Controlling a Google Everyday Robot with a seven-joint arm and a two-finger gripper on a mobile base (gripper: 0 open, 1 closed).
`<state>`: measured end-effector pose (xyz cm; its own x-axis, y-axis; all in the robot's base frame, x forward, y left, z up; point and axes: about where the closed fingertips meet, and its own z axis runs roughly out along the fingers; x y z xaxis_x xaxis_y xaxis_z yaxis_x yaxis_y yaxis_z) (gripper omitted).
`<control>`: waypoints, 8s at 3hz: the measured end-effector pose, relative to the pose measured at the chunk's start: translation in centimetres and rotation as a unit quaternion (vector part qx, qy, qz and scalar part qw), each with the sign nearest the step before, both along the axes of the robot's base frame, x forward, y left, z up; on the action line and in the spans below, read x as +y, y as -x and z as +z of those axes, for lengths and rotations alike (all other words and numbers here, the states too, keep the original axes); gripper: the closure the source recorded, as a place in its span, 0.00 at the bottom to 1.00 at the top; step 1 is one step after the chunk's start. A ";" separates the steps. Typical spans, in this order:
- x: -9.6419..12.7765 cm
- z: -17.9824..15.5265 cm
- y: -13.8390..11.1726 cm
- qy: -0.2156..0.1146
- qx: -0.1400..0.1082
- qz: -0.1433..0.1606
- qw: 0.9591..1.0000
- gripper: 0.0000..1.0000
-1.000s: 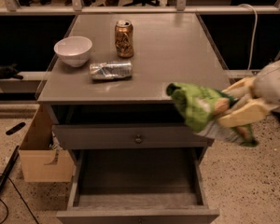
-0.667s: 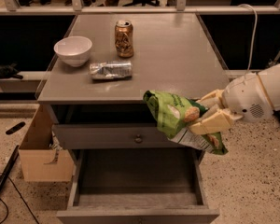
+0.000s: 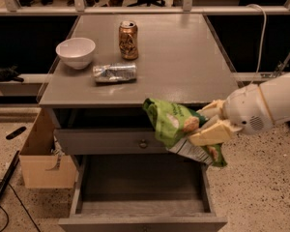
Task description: Place green rice chip bag into middle drawer
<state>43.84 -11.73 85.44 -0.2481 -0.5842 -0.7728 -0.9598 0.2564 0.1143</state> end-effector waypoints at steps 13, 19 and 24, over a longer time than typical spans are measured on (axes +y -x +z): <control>4.3 -35.0 -1.0 0.126 0.091 -0.047 0.987 1.00; 1.7 -45.8 -7.7 0.123 0.144 -0.118 0.975 1.00; 1.7 -46.0 -7.8 0.121 0.144 -0.120 0.975 0.00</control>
Offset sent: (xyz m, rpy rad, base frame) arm -0.0601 0.0380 -0.0776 0.0597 0.0689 -0.0751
